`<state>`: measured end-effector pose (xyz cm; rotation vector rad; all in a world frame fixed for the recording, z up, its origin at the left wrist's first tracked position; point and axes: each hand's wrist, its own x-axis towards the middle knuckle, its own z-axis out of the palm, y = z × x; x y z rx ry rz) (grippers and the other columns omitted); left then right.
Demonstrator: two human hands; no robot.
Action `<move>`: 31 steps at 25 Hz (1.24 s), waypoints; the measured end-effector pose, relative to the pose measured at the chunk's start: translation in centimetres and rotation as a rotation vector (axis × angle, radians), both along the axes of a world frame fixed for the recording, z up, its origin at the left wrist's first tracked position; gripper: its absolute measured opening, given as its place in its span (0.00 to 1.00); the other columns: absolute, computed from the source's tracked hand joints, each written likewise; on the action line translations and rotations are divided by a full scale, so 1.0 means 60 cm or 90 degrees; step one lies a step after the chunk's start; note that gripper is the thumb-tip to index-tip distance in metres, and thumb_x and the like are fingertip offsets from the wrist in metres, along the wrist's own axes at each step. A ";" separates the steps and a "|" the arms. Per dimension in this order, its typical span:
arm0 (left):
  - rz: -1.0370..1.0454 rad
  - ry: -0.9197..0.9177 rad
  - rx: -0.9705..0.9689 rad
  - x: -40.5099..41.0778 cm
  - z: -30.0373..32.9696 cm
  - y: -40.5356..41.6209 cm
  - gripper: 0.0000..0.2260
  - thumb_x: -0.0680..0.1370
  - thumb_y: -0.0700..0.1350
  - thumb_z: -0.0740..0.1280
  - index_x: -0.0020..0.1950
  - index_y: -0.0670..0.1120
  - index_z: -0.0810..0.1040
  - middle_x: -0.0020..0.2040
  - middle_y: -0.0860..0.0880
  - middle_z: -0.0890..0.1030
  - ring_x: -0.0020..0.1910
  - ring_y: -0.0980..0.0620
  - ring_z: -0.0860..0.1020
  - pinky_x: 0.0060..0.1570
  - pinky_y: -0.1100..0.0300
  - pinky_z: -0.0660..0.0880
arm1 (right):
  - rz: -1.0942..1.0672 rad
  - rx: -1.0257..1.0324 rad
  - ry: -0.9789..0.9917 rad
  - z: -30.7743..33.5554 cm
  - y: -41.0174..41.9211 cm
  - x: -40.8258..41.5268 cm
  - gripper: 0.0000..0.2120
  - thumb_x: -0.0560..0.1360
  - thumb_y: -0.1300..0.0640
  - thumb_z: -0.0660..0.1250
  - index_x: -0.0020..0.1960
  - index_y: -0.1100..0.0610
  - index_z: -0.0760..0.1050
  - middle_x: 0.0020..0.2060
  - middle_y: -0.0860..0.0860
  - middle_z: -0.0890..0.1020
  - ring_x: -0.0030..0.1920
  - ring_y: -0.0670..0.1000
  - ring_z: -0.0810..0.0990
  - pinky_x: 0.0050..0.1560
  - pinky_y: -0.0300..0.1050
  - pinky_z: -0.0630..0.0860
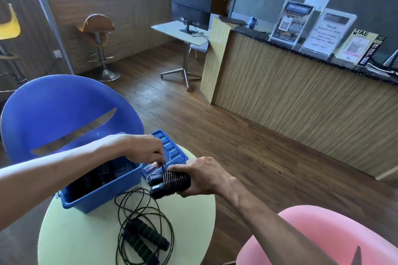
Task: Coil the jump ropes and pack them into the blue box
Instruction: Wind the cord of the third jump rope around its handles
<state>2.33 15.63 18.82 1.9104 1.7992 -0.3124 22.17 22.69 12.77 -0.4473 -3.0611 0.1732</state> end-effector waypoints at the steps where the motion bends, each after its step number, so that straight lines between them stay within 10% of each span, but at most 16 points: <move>1: 0.032 -0.004 0.021 0.001 -0.003 -0.001 0.14 0.81 0.53 0.60 0.46 0.50 0.83 0.35 0.50 0.78 0.36 0.52 0.75 0.39 0.61 0.71 | -0.022 0.002 -0.002 -0.004 0.000 0.000 0.28 0.69 0.41 0.71 0.67 0.38 0.71 0.43 0.49 0.83 0.42 0.55 0.80 0.39 0.44 0.67; 6: 0.212 -0.024 0.155 0.005 -0.022 -0.003 0.08 0.76 0.45 0.64 0.44 0.49 0.83 0.27 0.55 0.76 0.23 0.61 0.75 0.35 0.61 0.76 | -0.117 0.002 0.000 -0.012 0.005 -0.014 0.27 0.68 0.40 0.69 0.66 0.37 0.69 0.45 0.50 0.83 0.45 0.57 0.82 0.41 0.46 0.71; 9: 0.272 -0.031 0.265 0.005 -0.037 -0.008 0.06 0.76 0.45 0.65 0.44 0.51 0.82 0.38 0.54 0.79 0.38 0.52 0.79 0.37 0.58 0.75 | -0.184 -0.021 0.003 -0.007 0.011 -0.021 0.28 0.68 0.39 0.69 0.66 0.36 0.68 0.45 0.51 0.83 0.46 0.59 0.83 0.46 0.48 0.76; 15: 0.364 -0.156 0.557 0.056 -0.080 -0.030 0.09 0.81 0.43 0.61 0.45 0.42 0.78 0.40 0.47 0.72 0.37 0.49 0.72 0.35 0.62 0.63 | -0.245 -0.013 0.050 0.009 0.025 -0.035 0.27 0.70 0.40 0.67 0.68 0.37 0.67 0.46 0.53 0.83 0.47 0.60 0.83 0.47 0.49 0.76; 20: 0.489 -0.244 0.568 0.083 -0.105 -0.041 0.04 0.79 0.42 0.65 0.47 0.42 0.76 0.45 0.48 0.77 0.43 0.47 0.75 0.45 0.54 0.72 | -0.269 0.008 0.080 -0.004 0.021 -0.030 0.23 0.72 0.40 0.65 0.67 0.37 0.68 0.42 0.53 0.80 0.43 0.60 0.82 0.39 0.47 0.69; 27: 0.593 -0.409 0.484 0.088 -0.107 -0.047 0.05 0.80 0.43 0.65 0.46 0.45 0.71 0.37 0.48 0.81 0.35 0.48 0.76 0.35 0.57 0.73 | -0.287 0.010 0.101 -0.010 0.022 -0.040 0.22 0.73 0.39 0.64 0.66 0.37 0.68 0.41 0.53 0.80 0.42 0.62 0.82 0.38 0.47 0.68; 31: 0.738 -0.765 0.436 0.090 -0.106 -0.051 0.04 0.78 0.39 0.68 0.52 0.42 0.80 0.38 0.46 0.85 0.28 0.52 0.71 0.29 0.61 0.70 | -0.315 0.005 0.109 -0.015 0.030 -0.038 0.25 0.70 0.37 0.66 0.66 0.37 0.67 0.41 0.52 0.80 0.42 0.61 0.83 0.38 0.47 0.72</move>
